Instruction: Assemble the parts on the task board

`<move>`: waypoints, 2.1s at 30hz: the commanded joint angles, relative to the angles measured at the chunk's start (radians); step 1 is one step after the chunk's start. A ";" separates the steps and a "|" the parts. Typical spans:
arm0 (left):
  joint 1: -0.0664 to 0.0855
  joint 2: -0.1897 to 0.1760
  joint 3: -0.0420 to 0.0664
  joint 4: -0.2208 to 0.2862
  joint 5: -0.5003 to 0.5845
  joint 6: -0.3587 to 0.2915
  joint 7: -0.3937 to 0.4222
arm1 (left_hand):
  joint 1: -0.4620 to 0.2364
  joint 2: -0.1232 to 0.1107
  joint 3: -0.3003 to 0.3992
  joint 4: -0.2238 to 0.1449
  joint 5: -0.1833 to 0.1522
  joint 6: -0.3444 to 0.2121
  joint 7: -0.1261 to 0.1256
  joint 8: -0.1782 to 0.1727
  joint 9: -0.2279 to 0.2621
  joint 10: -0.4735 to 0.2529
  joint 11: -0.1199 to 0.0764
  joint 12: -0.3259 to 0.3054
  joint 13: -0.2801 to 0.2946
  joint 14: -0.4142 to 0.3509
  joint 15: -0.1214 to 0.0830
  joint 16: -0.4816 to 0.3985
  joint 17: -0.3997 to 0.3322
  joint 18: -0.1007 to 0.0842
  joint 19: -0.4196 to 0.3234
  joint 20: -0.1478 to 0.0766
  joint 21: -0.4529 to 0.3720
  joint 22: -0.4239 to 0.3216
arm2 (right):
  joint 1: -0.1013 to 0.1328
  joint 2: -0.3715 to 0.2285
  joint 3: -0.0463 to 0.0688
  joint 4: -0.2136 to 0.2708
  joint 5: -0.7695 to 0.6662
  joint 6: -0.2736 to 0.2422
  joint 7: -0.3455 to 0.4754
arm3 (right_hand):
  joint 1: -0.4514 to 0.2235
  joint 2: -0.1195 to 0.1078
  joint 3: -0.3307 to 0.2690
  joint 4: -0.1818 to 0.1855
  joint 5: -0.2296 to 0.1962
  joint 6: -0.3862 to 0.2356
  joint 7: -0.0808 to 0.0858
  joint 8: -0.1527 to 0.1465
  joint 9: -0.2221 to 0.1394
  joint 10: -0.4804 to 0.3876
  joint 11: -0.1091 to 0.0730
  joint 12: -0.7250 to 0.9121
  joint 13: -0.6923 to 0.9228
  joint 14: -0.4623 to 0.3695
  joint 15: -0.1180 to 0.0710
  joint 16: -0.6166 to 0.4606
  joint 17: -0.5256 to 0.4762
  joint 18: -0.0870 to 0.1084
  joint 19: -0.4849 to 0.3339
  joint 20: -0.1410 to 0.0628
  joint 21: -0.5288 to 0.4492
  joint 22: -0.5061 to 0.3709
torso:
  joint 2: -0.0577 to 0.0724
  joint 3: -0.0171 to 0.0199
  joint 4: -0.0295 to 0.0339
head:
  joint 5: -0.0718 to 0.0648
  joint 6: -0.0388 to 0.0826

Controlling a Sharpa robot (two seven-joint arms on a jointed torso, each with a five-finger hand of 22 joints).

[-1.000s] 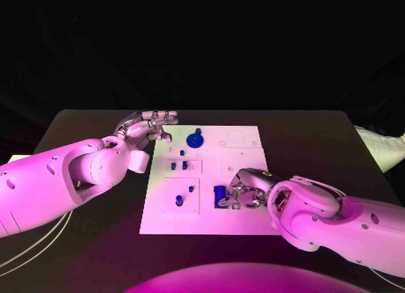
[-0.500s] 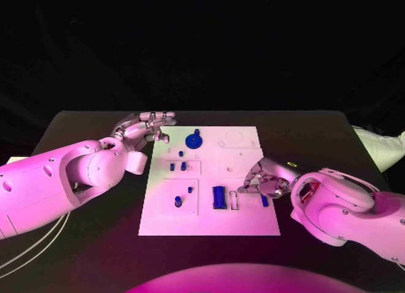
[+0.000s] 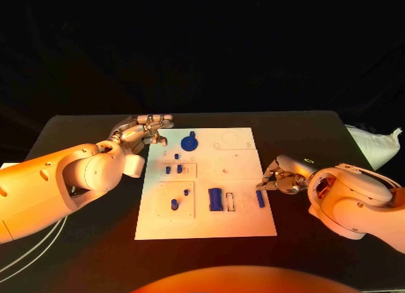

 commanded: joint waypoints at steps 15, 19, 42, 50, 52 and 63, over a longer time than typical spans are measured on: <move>-0.001 -0.001 -0.001 0.002 -0.003 0.020 0.004 | 0.003 0.007 -0.002 -0.005 -0.001 -0.005 0.003 0.004 -0.001 -0.009 0.000 0.007 0.001 -0.006 0.001 -0.004 -0.001 0.011 -0.007 0.001 -0.004 -0.001 | -0.041 0.045 -0.003 -0.042 -0.141 0.125 -0.013 | 0.005 -0.007 0.004 0.010 0.002 0.038 -0.009 -0.001 0.001 -0.002 -0.010 -0.016 -0.006 0.070 0.000 -0.005 0.082 0.002 -0.001 0.003 -0.002 0.000 | 0.000 -0.0011 -0.0002 | -0.004 -0.003; -0.001 -0.001 -0.001 0.002 -0.003 0.020 0.004 | 0.003 0.007 -0.002 -0.005 -0.001 -0.005 0.003 0.004 -0.001 -0.009 0.000 0.007 0.001 -0.006 0.001 -0.004 -0.001 0.011 -0.007 0.001 -0.004 -0.001 | -0.049 0.053 -0.003 -0.045 -0.148 0.130 -0.013 | 0.005 -0.008 0.003 0.010 0.002 0.040 -0.010 0.000 0.001 -0.002 -0.010 -0.016 -0.006 0.070 -0.001 -0.005 0.082 0.002 -0.001 0.002 -0.002 0.000 | 0.001 -0.0006 0.0001 | -0.004 -0.005; -0.001 -0.001 -0.001 0.003 -0.003 0.018 0.006 | 0.004 0.009 -0.004 -0.007 -0.001 -0.006 0.003 0.006 -0.001 -0.011 0.000 0.010 0.002 -0.008 0.001 -0.003 -0.004 0.011 -0.007 0.001 -0.006 -0.002 | -0.071 0.118 -0.012 -0.055 -0.409 0.274 -0.014 | 0.184 -0.027 0.124 -0.106 -0.135 0.048 -0.011 -0.030 0.004 -0.020 -0.016 -0.076 -0.039 0.071 -0.008 0.001 0.095 0.000 -0.001 -0.007 -0.003 0.007 | 0.000 -0.0014 0.0010 | 0.003 -0.008; -0.001 -0.002 -0.001 0.003 -0.003 0.018 0.006 | 0.003 0.009 -0.004 -0.007 -0.001 -0.006 0.003 0.006 -0.001 -0.011 0.000 0.011 0.002 -0.008 0.002 -0.003 -0.004 0.011 -0.007 0.001 -0.006 -0.002 | -0.074 0.124 -0.014 -0.055 -0.388 0.195 -0.018 | 0.194 -0.013 0.204 -0.125 -0.066 0.055 -0.009 -0.043 0.000 -0.016 -0.016 -0.068 -0.031 0.071 -0.005 -0.001 0.094 0.001 -0.001 -0.005 -0.003 0.008 | -0.001 -0.0019 0.0002 | 0.007 -0.009; -0.001 -0.002 -0.001 0.003 -0.003 0.018 0.005 | 0.003 0.009 -0.004 -0.007 -0.001 -0.006 0.003 0.006 -0.001 -0.011 0.000 0.011 0.002 -0.008 0.002 -0.003 -0.004 0.011 -0.007 0.001 -0.006 -0.002 | -0.074 0.124 -0.014 -0.054 -0.355 0.163 -0.020 | 0.179 -0.024 0.240 -0.126 0.015 0.053 -0.007 -0.049 0.000 -0.012 -0.013 -0.056 -0.021 0.071 -0.005 0.000 0.095 0.001 0.000 -0.006 -0.002 0.009 | -0.001 -0.0017 0.0001 | 0.007 -0.008; -0.001 -0.001 -0.001 0.003 -0.003 0.017 0.005 | 0.003 0.009 -0.004 -0.007 -0.001 -0.006 0.003 0.006 -0.001 -0.011 0.000 0.011 0.002 -0.008 0.002 -0.003 -0.004 0.011 -0.007 0.001 -0.006 -0.002 | -0.074 0.119 -0.014 -0.038 -0.179 0.021 -0.028 | 0.038 -0.123 0.510 -0.097 0.095 0.054 -0.009 -0.062 0.017 0.004 -0.013 -0.038 -0.001 0.074 -0.005 0.004 0.105 0.000 0.001 -0.005 0.003 0.019 | -0.001 -0.0014 0.0011 | 0.009 -0.009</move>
